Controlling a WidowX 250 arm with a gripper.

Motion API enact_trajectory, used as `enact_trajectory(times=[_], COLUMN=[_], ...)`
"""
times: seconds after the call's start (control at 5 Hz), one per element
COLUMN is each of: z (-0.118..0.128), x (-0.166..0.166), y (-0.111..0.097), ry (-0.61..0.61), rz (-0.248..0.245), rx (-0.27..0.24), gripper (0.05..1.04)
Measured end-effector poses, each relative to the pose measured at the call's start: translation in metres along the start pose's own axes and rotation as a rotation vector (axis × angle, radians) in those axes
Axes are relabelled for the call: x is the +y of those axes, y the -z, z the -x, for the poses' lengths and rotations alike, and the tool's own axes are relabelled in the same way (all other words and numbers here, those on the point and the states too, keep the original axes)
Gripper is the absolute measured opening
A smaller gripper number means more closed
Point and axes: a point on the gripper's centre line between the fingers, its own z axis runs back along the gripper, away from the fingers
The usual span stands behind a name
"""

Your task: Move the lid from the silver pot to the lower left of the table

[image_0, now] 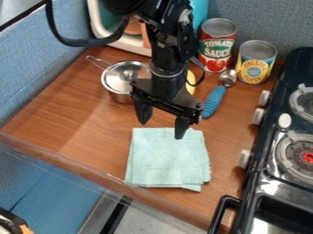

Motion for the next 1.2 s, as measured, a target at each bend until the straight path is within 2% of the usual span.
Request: enact_trajectory(times=[0.2,0.6,1.0,1.2], z=[0.004,-0.049,-0.096,-0.101], x=[0.000,0.056,0.101,0.124], y=[0.008,0.001,0.022,0.034], ry=[-0.001,-0.104,-0.109,-0.142], rz=[0.001,0.021,-0.012,-0.034], rx=[0.033,-0.024,-0.010,0.011], gripper=[1.000,1.000,1.000,1.000])
